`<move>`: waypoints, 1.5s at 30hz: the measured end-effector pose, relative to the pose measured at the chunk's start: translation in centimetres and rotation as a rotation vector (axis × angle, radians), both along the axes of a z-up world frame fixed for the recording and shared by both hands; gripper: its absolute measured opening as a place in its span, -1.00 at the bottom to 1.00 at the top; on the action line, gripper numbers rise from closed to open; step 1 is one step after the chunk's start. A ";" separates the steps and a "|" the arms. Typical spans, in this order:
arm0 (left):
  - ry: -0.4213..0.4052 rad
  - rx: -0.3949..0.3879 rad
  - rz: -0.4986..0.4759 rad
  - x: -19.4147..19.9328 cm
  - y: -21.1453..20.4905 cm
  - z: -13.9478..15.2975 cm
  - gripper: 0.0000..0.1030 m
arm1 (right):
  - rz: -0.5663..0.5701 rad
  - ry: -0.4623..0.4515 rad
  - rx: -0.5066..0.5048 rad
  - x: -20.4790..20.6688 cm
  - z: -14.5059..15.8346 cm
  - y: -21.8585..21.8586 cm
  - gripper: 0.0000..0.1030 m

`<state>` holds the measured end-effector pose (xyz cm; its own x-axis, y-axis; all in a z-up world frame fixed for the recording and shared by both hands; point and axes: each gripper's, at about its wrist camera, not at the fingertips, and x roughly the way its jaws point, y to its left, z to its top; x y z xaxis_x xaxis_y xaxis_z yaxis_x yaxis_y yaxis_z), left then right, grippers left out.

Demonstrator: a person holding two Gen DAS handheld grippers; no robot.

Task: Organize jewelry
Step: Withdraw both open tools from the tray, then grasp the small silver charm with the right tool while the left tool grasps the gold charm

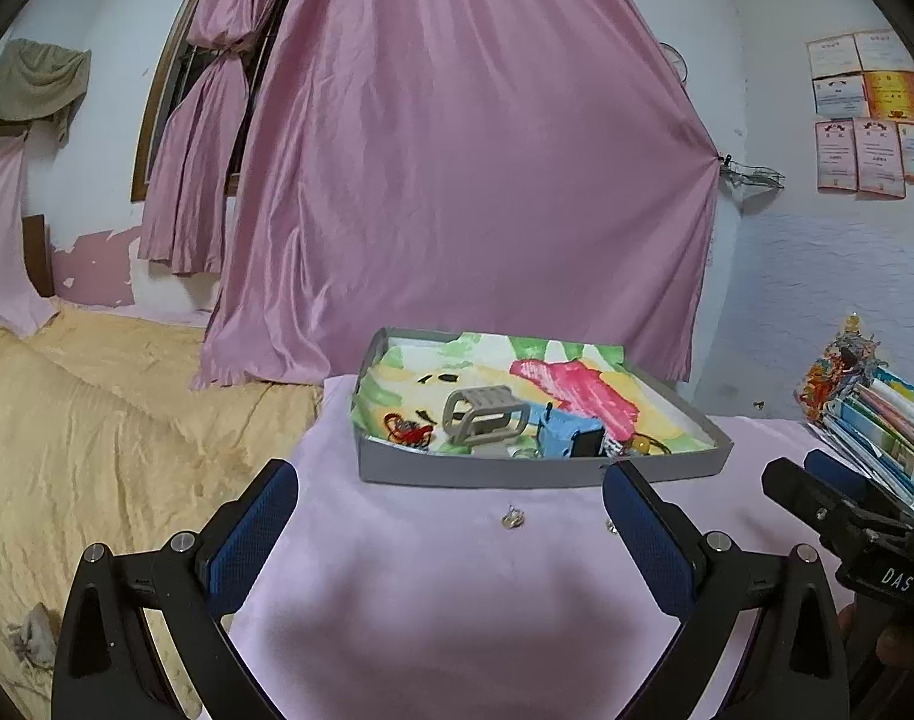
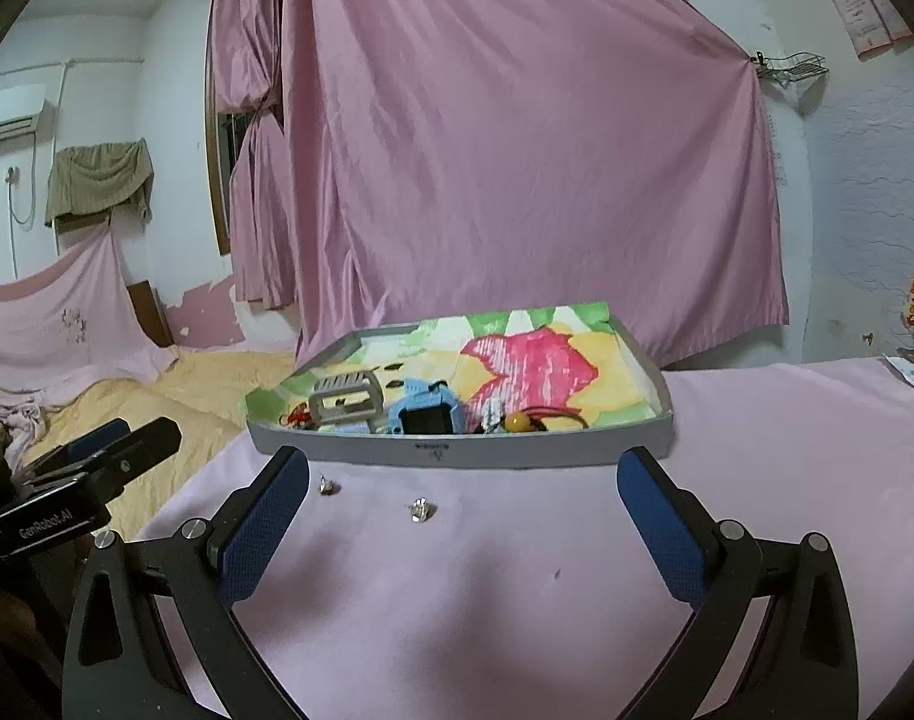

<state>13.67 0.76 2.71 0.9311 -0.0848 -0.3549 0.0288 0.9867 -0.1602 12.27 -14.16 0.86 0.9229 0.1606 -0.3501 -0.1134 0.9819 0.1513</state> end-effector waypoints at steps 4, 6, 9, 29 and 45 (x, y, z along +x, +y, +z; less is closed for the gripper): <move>0.012 0.009 0.007 -0.2 0.3 -0.5 0.98 | 0.009 0.021 -0.004 0.2 -0.3 0.3 0.96; 0.019 0.013 0.008 -0.1 0.4 -0.6 0.98 | 0.011 0.031 -0.008 0.2 -0.4 0.6 0.96; 0.028 0.015 0.012 0.1 0.5 -0.8 0.98 | 0.000 0.050 -0.020 0.6 -0.6 0.7 0.96; 0.328 0.036 -0.048 6.5 0.1 -3.0 0.98 | 0.073 0.345 -0.065 6.8 -2.9 0.8 0.92; 0.408 0.051 -0.201 9.1 -2.6 -3.9 -0.10 | 0.245 0.479 -0.068 9.7 -4.4 2.9 -0.32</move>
<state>22.80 -1.79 -1.17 0.6812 -0.2224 -0.6975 0.1652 0.9749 -0.1495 21.97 -11.28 -3.55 0.5955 0.3134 -0.7397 -0.2746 0.9447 0.1792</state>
